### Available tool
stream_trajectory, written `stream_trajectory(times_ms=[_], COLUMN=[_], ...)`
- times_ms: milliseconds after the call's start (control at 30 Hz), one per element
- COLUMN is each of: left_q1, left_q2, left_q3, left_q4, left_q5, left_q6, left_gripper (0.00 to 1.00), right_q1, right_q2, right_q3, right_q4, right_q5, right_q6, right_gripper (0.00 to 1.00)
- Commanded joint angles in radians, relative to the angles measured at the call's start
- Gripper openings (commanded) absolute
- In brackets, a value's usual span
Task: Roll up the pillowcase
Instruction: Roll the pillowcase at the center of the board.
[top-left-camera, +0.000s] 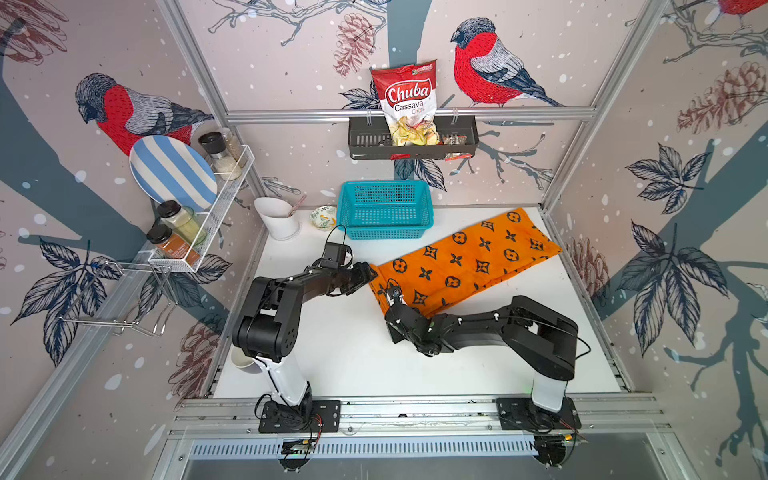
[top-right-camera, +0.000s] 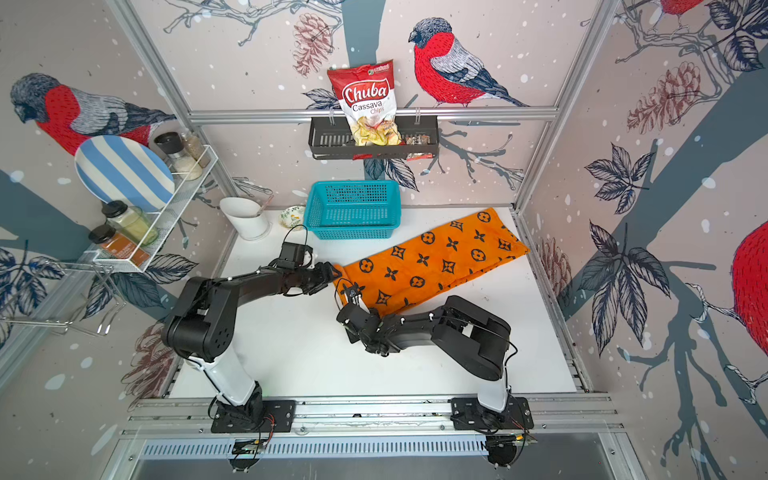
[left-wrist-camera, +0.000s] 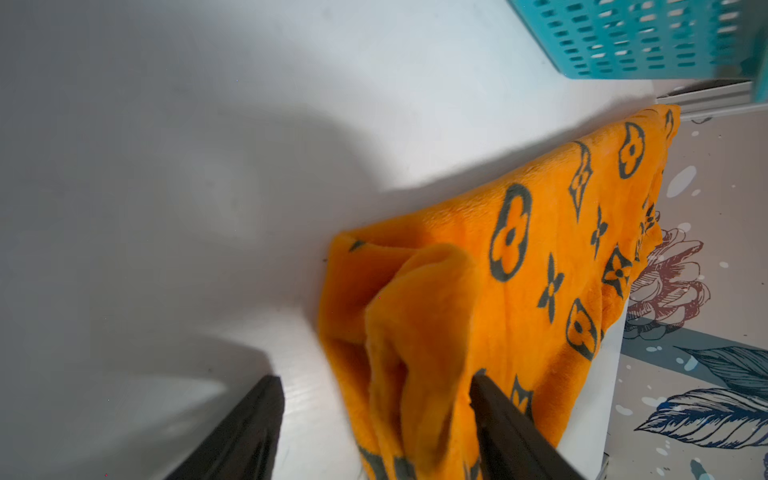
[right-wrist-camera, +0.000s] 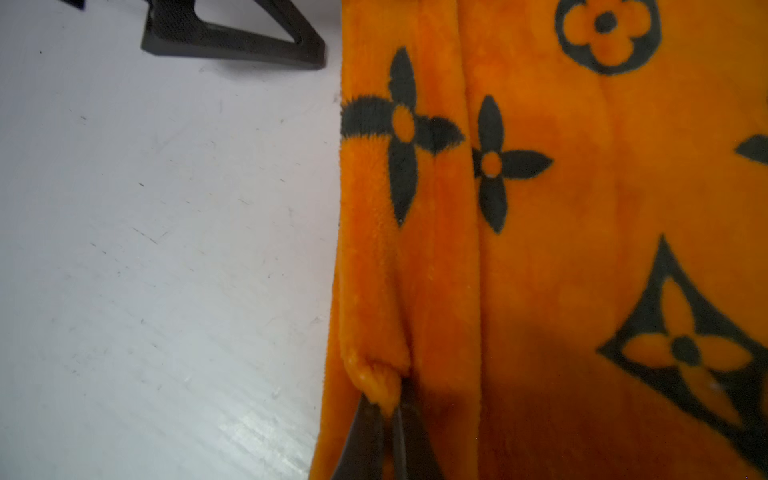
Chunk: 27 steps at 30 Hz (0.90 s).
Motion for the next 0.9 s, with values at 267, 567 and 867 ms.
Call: stream_trajectory(times_ms=[267,567,867], left_q1=[-0.032,-0.032,-0.031], left_q2=[0.079,0.089,0.087], left_q3=[-0.001,-0.005,-0.002], left_q4=[0.081,0.077,0.068], left_q5=[0.0,-0.01,-0.01], left_q6=[-0.089,-0.086,-0.078], left_gripper=[0.32,0.28,0.29], right_q1=[0.049,0.113,0.146], right_q2=[-0.008,0.025,0.134], right_q3=[0.057,0.165,0.205], right_q4=[-0.146,-0.25,-0.294], right_q5=[0.123,0.276,0.355], right_q6=[-0.035,-0.066,-0.124], right_gripper=[0.34,0.62,0.57])
